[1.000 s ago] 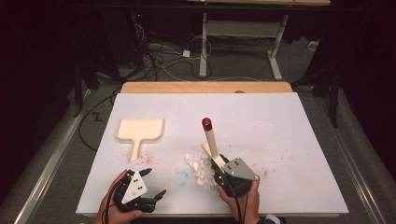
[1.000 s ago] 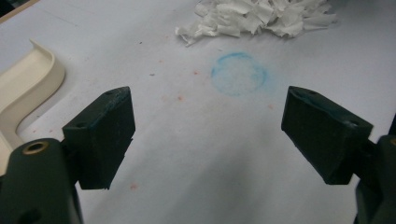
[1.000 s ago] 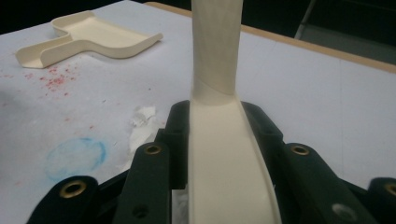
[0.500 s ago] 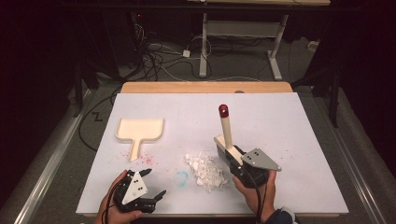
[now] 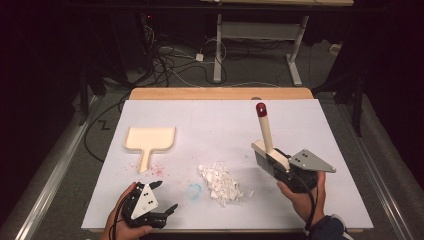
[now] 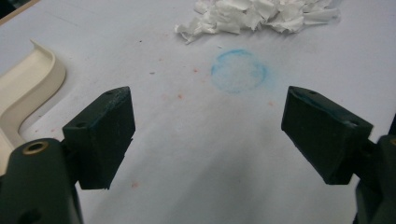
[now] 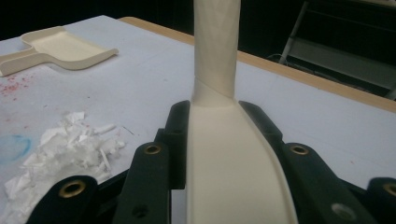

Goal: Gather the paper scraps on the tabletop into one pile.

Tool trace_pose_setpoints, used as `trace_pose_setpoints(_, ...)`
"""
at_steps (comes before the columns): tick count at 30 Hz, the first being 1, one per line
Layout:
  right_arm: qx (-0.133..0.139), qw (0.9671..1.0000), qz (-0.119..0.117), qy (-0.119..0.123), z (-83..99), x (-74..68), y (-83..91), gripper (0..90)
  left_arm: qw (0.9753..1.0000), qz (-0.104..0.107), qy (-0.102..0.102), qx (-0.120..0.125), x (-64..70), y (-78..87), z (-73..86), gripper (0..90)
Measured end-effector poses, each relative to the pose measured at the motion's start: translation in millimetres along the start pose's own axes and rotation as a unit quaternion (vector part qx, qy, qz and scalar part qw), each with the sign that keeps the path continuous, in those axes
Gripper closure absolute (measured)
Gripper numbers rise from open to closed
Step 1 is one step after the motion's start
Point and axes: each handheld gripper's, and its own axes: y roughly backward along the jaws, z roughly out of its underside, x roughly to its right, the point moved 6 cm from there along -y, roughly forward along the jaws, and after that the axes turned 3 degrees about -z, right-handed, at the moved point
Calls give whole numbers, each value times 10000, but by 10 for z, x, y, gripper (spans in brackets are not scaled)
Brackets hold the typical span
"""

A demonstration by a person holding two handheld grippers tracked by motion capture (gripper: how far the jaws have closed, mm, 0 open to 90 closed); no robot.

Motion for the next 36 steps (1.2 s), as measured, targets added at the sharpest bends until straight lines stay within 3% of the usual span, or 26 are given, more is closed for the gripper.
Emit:
trace_pose_setpoints(6, -6, 9997, -191, 122, 29, 171, 195, 676, 10000, -27, -56, 14, -1, -5, -13, 165)
trace_pose_setpoints(9, -47, 9987, -484, 139, 25, 205, 329, 676, 10000, -36, -71, 1, -4, -9, -14, 165)
trace_pose_setpoints(15, -279, 9959, -858, 71, 120, 220, 536, 676, 9999, -25, -97, 5, -8, -22, -22, 166)
trace_pose_setpoints(20, -483, 9918, -1181, 32, 215, 164, 635, 676, 9999, -28, -138, -15, -4, -41, -35, 165)
trace_pose_setpoints(22, -549, 9894, -1337, -112, 245, 146, 670, 675, 9999, -22, -147, -20, 1, -48, -38, 165)
trace_pose_setpoints(26, -693, 9814, -1733, -442, 292, 114, 750, 675, 9999, 16, -128, -53, 9, -58, -35, 166)
trace_pose_setpoints(28, -824, 9727, -2030, -762, 331, 117, 758, 675, 9999, 30, -126, -51, 12, -59, -35, 165)
trace_pose_setpoints(33, -1114, 9557, -2299, -1463, 424, 157, 695, 673, 9999, 38, -147, -61, 17, -59, -38, 166)
trace_pose_setpoints(36, -1229, 9544, -2187, -1622, 476, 227, 596, 672, 9998, 55, -158, -78, 23, -66, -38, 165)
